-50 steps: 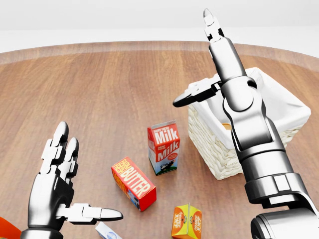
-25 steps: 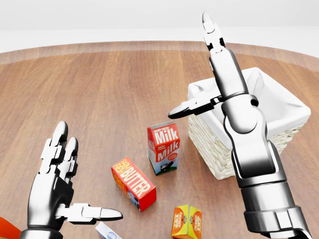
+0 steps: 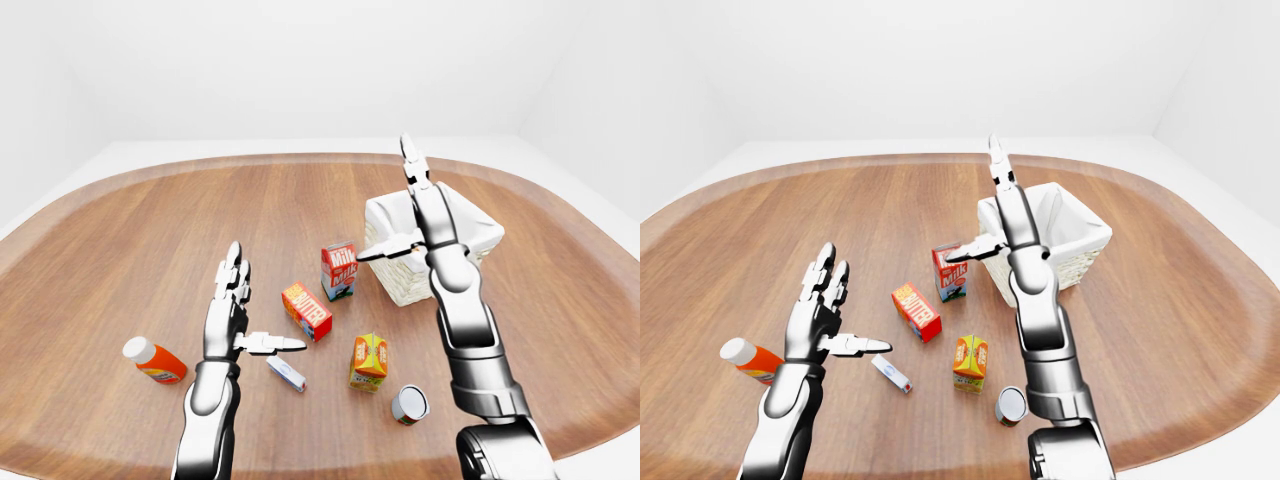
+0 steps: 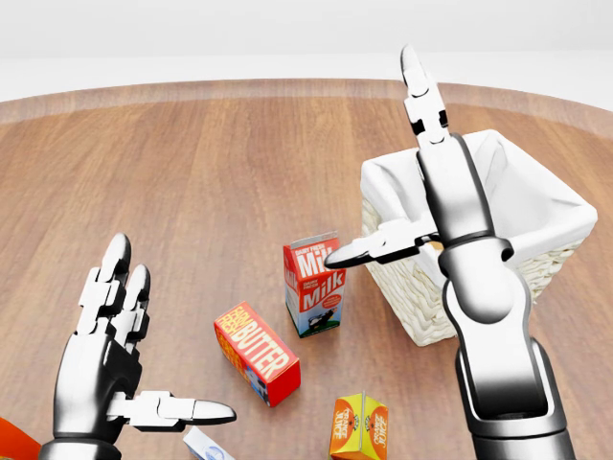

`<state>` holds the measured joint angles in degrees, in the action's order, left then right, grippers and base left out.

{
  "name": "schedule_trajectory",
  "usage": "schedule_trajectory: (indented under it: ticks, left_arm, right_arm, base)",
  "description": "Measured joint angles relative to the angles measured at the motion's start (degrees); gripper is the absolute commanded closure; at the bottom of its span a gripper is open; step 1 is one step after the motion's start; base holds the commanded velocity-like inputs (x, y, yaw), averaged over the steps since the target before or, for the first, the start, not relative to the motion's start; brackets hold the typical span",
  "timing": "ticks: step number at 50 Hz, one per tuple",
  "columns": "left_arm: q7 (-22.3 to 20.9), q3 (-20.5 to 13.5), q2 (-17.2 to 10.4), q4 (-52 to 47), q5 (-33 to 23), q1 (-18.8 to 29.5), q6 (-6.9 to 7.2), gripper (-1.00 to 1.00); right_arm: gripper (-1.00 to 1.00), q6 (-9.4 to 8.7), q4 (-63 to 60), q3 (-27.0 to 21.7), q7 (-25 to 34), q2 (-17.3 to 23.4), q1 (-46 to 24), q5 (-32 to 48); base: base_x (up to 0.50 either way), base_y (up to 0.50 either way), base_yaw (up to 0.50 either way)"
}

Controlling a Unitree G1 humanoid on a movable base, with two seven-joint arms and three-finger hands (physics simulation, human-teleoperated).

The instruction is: Pick up the alphabet soup and the tomato sauce, and put them in the basket.

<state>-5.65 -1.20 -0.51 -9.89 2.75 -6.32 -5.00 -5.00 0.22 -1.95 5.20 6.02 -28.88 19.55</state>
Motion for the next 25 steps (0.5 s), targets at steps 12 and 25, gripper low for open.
schedule_trajectory:
  ticks: [12, 25]
  left_arm:
    - [0.0, 0.0, 0.0, -0.1, 0.0, -0.1, 0.0, -1.0]
    - [0.0, 0.0, 0.0, 0.0, -0.1, -0.1, 0.0, -1.0]
  right_arm:
    - [-1.0, 0.0, -9.6, 0.9, 0.9, -1.5, 6.9, 0.9]
    - [-1.0, 0.0, -16.3, 1.8, 1.8, -2.7, 13.3, 1.5]
  base:
    - [0.0, 0.0, 0.0]
    - [0.0, 0.0, 0.0]
